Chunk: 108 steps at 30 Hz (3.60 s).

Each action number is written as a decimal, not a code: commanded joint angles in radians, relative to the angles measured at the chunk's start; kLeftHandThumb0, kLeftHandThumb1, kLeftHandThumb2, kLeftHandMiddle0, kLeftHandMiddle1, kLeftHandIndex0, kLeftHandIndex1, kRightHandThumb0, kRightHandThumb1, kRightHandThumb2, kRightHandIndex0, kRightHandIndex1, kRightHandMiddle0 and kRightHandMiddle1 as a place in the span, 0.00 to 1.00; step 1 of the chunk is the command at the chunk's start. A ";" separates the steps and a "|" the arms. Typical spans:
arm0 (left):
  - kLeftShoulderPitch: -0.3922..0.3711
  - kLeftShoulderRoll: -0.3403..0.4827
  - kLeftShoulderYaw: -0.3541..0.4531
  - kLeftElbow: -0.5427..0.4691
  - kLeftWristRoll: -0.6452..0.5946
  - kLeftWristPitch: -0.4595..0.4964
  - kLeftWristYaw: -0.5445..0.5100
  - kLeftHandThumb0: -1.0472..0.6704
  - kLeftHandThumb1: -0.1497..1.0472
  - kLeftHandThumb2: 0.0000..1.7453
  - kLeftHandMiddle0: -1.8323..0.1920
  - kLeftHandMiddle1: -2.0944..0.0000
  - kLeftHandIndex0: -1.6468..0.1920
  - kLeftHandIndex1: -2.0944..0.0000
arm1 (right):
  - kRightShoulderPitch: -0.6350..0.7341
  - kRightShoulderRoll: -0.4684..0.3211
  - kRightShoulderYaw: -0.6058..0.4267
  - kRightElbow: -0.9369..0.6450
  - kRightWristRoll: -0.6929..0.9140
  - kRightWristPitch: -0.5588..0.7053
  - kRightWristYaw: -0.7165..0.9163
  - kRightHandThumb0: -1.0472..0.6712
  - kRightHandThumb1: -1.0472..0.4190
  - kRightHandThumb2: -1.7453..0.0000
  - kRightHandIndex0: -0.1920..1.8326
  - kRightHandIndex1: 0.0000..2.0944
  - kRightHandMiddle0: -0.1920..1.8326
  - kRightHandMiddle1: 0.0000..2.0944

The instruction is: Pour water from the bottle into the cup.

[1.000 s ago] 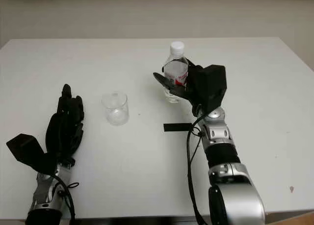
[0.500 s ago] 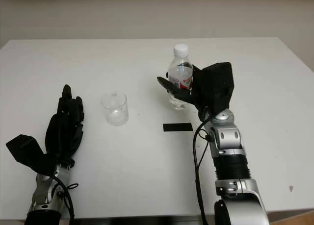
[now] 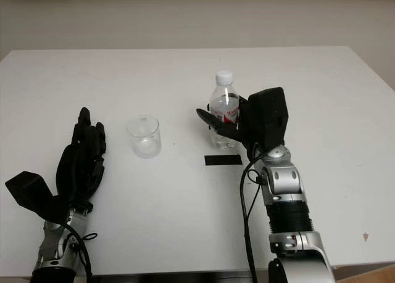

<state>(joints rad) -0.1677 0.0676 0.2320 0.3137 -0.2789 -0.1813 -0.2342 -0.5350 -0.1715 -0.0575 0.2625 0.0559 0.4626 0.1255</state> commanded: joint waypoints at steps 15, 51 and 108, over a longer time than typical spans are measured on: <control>0.055 0.002 0.004 0.020 0.003 0.024 0.014 0.17 1.00 0.28 1.00 0.99 0.99 0.98 | 0.102 0.038 -0.016 -0.152 0.042 -0.016 -0.014 0.37 0.00 0.74 0.88 1.00 0.60 1.00; 0.058 0.017 0.012 0.008 -0.002 0.040 0.001 0.17 1.00 0.28 1.00 0.98 0.99 0.98 | 0.133 0.037 0.014 -0.094 -0.008 -0.078 0.001 0.36 0.00 0.73 0.86 1.00 0.57 1.00; 0.056 0.050 0.024 0.002 -0.009 0.066 -0.020 0.17 1.00 0.28 0.99 0.97 0.99 0.97 | 0.255 0.019 0.056 0.063 -0.064 -0.537 0.034 0.07 0.09 0.97 0.00 0.00 0.00 0.00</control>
<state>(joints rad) -0.1474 0.1198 0.2581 0.2873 -0.2931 -0.1274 -0.2573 -0.2494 -0.1594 -0.0074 0.3120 0.0004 -0.0484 0.1663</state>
